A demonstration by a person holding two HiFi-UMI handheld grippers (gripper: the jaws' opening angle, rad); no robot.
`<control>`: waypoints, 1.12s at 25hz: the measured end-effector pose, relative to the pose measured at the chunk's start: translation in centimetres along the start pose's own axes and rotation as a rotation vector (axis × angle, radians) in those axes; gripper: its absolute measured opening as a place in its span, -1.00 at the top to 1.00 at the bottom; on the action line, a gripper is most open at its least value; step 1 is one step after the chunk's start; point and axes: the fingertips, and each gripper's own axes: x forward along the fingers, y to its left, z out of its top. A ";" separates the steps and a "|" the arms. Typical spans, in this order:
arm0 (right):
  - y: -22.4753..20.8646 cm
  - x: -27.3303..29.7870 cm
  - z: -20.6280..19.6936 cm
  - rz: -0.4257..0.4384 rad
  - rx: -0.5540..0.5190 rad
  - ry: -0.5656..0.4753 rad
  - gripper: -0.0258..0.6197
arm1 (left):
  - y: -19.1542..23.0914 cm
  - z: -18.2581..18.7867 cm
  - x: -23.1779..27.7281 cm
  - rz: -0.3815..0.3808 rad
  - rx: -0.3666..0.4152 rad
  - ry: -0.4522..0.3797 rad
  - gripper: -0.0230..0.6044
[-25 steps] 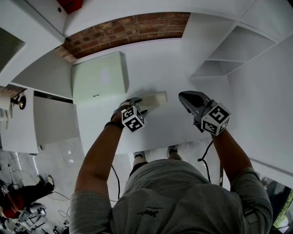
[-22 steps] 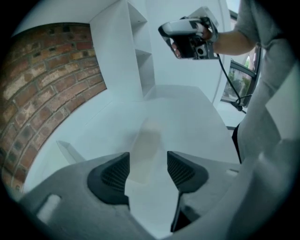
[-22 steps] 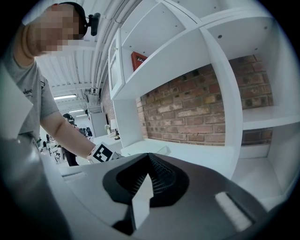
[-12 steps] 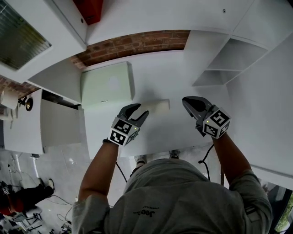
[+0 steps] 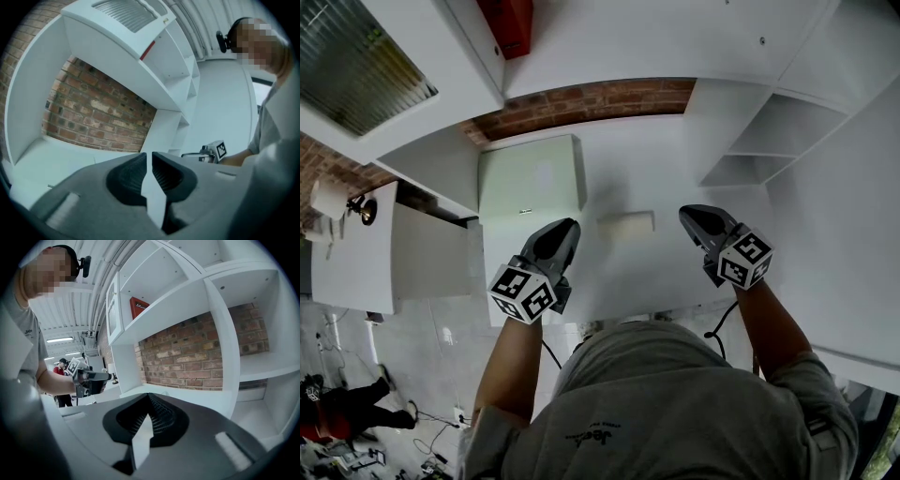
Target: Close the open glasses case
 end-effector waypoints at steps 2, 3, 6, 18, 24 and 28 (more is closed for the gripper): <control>0.1 0.1 0.1 -0.001 0.002 -0.001 0.89 | 0.1 0.9 -0.7 -0.003 -0.050 -0.052 0.93; 0.2 0.1 0.1 -0.001 0.004 -0.002 0.89 | 0.2 1.1 -1.0 0.000 -0.069 -0.071 0.93; 0.3 0.1 0.0 -0.002 0.010 -0.004 0.89 | 0.4 1.1 -1.4 0.017 -0.077 -0.084 0.93; 0.5 0.3 0.0 0.008 0.017 0.010 0.89 | 0.0 0.3 -1.1 0.017 -0.099 -0.068 0.93; 0.4 0.4 -0.1 0.013 0.022 0.007 0.89 | -0.4 0.5 -0.9 0.017 -0.066 -0.065 0.93; 0.4 0.4 0.1 0.008 0.028 0.004 0.89 | -0.5 0.6 -0.9 0.017 -0.060 -0.065 0.93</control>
